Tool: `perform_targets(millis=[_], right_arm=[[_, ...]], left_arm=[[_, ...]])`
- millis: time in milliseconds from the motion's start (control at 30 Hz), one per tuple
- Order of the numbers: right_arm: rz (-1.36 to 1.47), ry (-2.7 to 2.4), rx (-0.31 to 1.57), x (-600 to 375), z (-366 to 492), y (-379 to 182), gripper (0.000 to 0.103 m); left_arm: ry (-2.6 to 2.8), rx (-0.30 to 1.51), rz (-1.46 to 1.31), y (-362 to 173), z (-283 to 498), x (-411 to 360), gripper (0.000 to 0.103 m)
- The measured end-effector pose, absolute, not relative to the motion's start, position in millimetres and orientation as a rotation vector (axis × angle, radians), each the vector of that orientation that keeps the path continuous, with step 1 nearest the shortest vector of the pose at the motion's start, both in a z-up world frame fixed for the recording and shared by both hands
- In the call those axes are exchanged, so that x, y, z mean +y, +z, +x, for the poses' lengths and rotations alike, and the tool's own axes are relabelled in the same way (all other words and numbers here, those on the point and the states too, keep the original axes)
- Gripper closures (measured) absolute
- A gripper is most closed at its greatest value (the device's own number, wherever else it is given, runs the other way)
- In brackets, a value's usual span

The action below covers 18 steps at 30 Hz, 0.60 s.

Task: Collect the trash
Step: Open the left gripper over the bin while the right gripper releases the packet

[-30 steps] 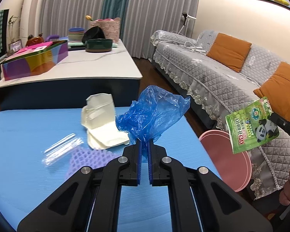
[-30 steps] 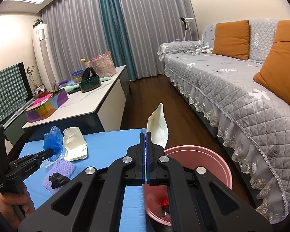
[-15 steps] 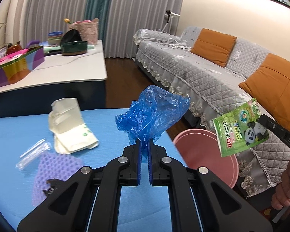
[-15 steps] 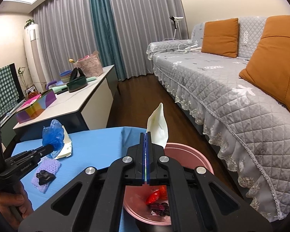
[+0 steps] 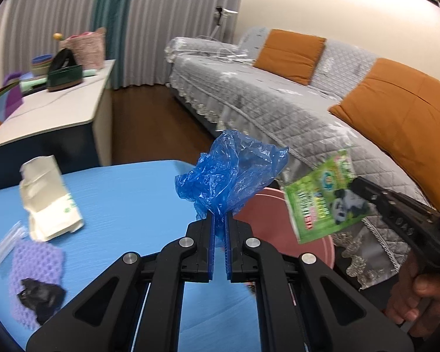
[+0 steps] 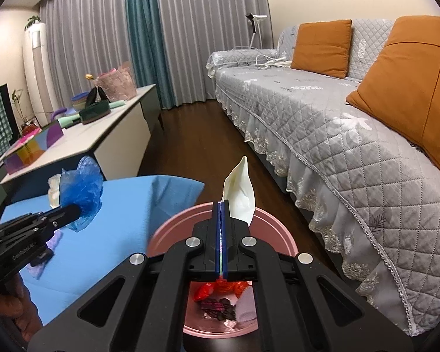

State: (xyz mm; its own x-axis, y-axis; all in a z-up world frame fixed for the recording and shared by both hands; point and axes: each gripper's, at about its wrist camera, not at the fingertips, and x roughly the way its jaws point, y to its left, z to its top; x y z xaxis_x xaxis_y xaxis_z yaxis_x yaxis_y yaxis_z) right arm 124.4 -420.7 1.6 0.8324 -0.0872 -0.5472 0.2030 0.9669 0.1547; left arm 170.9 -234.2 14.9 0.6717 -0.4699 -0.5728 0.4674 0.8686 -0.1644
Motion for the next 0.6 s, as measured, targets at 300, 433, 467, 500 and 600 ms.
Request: perform_targets(millis=[300, 433, 467, 500, 600], right_arm=[[0.183, -0.184, 0.617, -429, 131, -14, 0.102], [0.171, -0.202, 0.659, -433, 135, -22, 0.093], [0.178, -0.209, 0.659, -435, 134, -22, 0.088], [0.185, -0.217, 0.657, -437, 133, -22, 0.076], [0.203, -0.243, 0.648, -443, 131, -19, 0.061]], left_arm=[[-0.593, 0.680, 0.020, -2, 177, -271, 0.098], [-0.626, 0.718, 0.032, -11, 185, -284, 0.087], [-0.628, 0.727, 0.035, -13, 187, -284, 0.070], [-0.632, 0.727, 0.031, -13, 187, -284, 0.062], [-0.632, 0.730, 0.011, -15, 188, -277, 0.061]])
